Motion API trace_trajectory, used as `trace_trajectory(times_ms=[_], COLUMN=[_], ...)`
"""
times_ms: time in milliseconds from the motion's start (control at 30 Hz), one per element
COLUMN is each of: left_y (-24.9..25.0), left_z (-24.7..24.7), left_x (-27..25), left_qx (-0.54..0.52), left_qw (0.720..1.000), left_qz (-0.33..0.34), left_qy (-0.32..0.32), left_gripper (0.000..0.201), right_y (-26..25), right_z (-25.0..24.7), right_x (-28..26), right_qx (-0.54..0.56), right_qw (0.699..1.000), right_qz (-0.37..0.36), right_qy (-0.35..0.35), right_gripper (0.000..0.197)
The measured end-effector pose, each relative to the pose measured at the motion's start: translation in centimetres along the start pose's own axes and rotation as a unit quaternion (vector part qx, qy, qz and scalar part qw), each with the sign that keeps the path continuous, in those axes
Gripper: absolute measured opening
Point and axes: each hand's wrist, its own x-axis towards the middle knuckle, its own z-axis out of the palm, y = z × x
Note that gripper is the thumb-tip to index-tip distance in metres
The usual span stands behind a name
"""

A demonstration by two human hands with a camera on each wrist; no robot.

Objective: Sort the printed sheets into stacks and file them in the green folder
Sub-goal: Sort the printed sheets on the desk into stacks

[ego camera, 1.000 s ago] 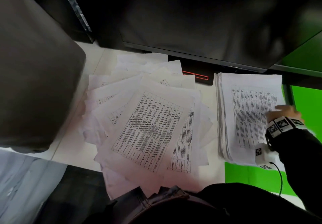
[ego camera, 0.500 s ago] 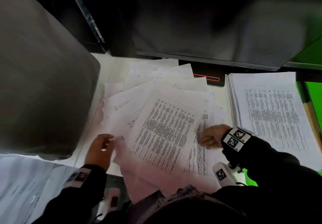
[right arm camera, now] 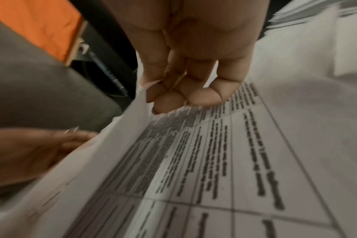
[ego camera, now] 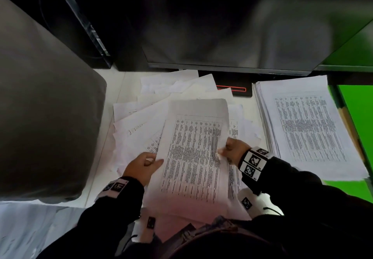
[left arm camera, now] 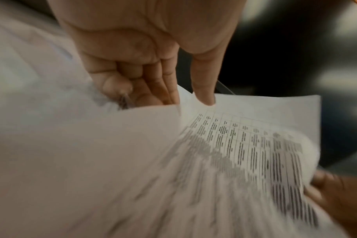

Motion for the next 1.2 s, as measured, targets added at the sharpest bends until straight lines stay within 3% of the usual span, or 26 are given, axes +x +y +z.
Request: trace_trajectory(times_ms=[100,200,267,400,467,633,733,767,833,900,1067,1167,1200], left_y=[0.8,0.2,-0.4,-1.2,-1.3,-1.2,-1.3,-1.2,-1.2,-1.0,0.0,0.9,1.1], left_z=[-0.4,-0.5,-0.6,-0.4,-0.2,0.7,1.1,1.1,1.2,1.4,2.5,3.5,3.8], left_x=[0.3,1.2,1.3,1.0,0.6,-0.2,-0.6,-0.9,-1.2,-1.1,-0.1,-0.2,-0.3], left_qx=[-0.061,-0.052,-0.028,0.040,0.065,0.012,-0.018,-0.026,-0.063,-0.112,-0.286,-0.254,-0.264], left_qw=[0.998,0.999,0.999,0.999,0.997,0.995,0.993,0.993,0.993,0.991,0.958,0.967,0.964], left_qz=[0.009,-0.012,-0.020,-0.005,0.029,0.102,0.116,0.113,0.099,0.077,0.003,-0.029,-0.040], left_qy=[0.000,0.010,0.016,0.009,0.012,0.016,0.016,0.012,0.003,-0.008,-0.028,-0.011,-0.002], left_gripper=[0.024,0.021,0.007,0.023,0.029,0.032,0.038,0.039,0.034,0.026,0.033,0.016,0.019], right_y=[-1.3,-1.6,-1.1,1.0,1.9,2.2,2.7,2.8,3.4,3.6,3.1,2.2,1.9], right_z=[0.3,0.5,-0.1,-2.4,-2.9,-2.2,-2.3,-2.3,-2.6,-3.1,-3.2,-2.6,-2.5], right_x=[-1.2,-1.4,-1.2,-0.2,0.0,0.0,0.2,0.1,0.1,-0.4,-1.4,-1.3,-1.0], right_qx=[-0.029,-0.071,-0.071,0.059,0.052,0.025,-0.012,-0.028,-0.025,0.027,0.116,0.115,0.119], right_qw=[0.997,0.993,0.997,0.978,0.967,0.977,0.981,0.982,0.985,0.987,0.987,0.990,0.989], right_qz=[-0.037,-0.044,-0.027,0.103,0.150,0.143,0.114,0.097,0.063,0.026,-0.029,-0.015,0.003], right_qy=[-0.066,-0.083,-0.022,0.174,0.197,0.158,0.155,0.157,0.161,0.154,0.103,0.079,0.087], right_gripper=[0.010,0.025,0.024,0.029,0.044,0.058,0.036,0.020,0.020,0.007,0.021,0.030,0.029])
